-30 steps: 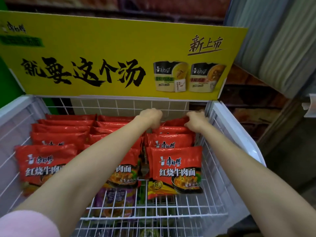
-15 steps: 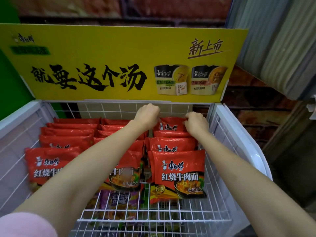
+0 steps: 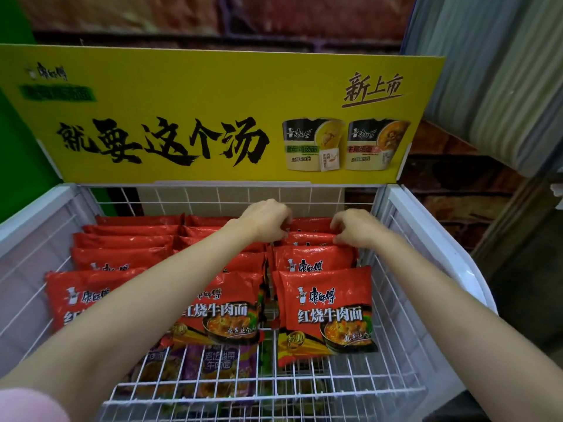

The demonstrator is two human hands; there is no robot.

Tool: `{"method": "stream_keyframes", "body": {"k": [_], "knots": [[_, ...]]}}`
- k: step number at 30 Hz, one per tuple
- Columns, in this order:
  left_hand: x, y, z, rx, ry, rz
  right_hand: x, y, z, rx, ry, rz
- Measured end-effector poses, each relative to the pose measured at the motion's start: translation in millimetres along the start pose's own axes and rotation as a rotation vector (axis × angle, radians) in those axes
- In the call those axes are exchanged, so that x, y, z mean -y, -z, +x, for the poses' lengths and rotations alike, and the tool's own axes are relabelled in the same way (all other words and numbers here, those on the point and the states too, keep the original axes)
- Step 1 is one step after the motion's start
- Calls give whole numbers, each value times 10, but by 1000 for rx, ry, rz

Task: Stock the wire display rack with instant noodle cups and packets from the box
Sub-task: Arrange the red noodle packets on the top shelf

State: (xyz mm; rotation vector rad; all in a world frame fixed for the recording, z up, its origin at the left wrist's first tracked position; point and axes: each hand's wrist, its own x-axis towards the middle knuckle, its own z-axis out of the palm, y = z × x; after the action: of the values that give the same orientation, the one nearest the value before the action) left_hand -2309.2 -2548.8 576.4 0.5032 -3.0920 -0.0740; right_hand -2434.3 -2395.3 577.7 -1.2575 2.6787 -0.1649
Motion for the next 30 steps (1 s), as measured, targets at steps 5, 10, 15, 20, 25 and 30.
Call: {"method": "stream_keyframes", "body": {"k": [5, 10, 15, 20, 25, 30], "knots": [[-52, -102, 26, 41, -14, 160, -3, -129, 9, 110, -19, -57], [-25, -129, 29, -149, 40, 118, 4, -129, -30, -89, -25, -4], [43, -43, -13, -88, 0, -18, 48, -157, -52, -188, 32, -101], [171, 212, -52, -31, -6, -296, 130, -20, -72, -136, 127, -51], [101, 235, -72, 88, -31, -120, 172, -94, -82, 84, 160, -170], [-119, 42, -116, 145, -65, 215, 165, -125, -81, 285, 195, -226]]}}
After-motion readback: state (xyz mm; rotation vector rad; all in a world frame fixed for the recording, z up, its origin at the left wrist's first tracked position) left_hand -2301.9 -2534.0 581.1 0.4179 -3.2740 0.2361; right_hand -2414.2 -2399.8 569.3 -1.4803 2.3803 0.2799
